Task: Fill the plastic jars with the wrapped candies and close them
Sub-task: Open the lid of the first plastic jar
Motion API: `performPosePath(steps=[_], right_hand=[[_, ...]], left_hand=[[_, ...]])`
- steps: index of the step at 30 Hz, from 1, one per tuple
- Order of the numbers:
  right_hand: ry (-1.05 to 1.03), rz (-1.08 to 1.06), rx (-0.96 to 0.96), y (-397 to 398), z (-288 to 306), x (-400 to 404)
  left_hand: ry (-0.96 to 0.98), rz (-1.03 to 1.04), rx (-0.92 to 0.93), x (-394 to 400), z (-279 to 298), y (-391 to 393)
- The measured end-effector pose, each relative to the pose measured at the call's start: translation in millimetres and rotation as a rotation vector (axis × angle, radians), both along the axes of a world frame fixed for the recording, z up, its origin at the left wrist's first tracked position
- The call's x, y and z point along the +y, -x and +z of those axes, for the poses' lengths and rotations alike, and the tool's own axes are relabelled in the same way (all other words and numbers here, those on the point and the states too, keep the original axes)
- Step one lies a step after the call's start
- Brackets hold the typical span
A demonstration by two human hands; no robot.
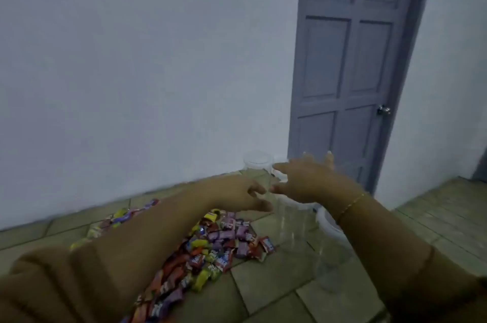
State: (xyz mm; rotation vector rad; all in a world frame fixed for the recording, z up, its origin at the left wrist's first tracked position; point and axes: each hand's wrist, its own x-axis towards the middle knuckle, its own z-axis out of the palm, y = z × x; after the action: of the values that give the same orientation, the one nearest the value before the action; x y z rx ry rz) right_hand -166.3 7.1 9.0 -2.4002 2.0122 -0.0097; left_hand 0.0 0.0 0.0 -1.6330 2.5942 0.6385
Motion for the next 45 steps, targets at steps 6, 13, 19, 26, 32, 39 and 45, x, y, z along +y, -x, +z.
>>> performPosePath(steps=[6, 13, 19, 26, 32, 39, 45], right_hand=[[-0.058, -0.127, -0.032, 48, -18, 21], [-0.307, -0.148, -0.042, 59, -32, 38], [-0.252, -0.063, 0.007, 45, -36, 45], [-0.297, 0.031, -0.177, 6, -44, 38], [-0.277, 0.252, -0.194, -49, -28, 51], [-0.168, 0.431, -0.019, -115, -53, 37], [-0.254, 0.442, -0.374, -150, -60, 30]], left_hand=[[-0.087, -0.041, -0.035, -8, -29, 58], [-0.203, -0.142, -0.051, 3, -51, 92], [-0.211, -0.160, -0.024, 6, -59, 77], [-0.290, -0.103, -0.046, 16, -43, 19], [-0.321, 0.067, -0.022, 39, -35, -46], [-0.249, 0.335, 0.082, 67, -45, -117], [-0.237, 0.528, 0.228, 83, -50, -156]])
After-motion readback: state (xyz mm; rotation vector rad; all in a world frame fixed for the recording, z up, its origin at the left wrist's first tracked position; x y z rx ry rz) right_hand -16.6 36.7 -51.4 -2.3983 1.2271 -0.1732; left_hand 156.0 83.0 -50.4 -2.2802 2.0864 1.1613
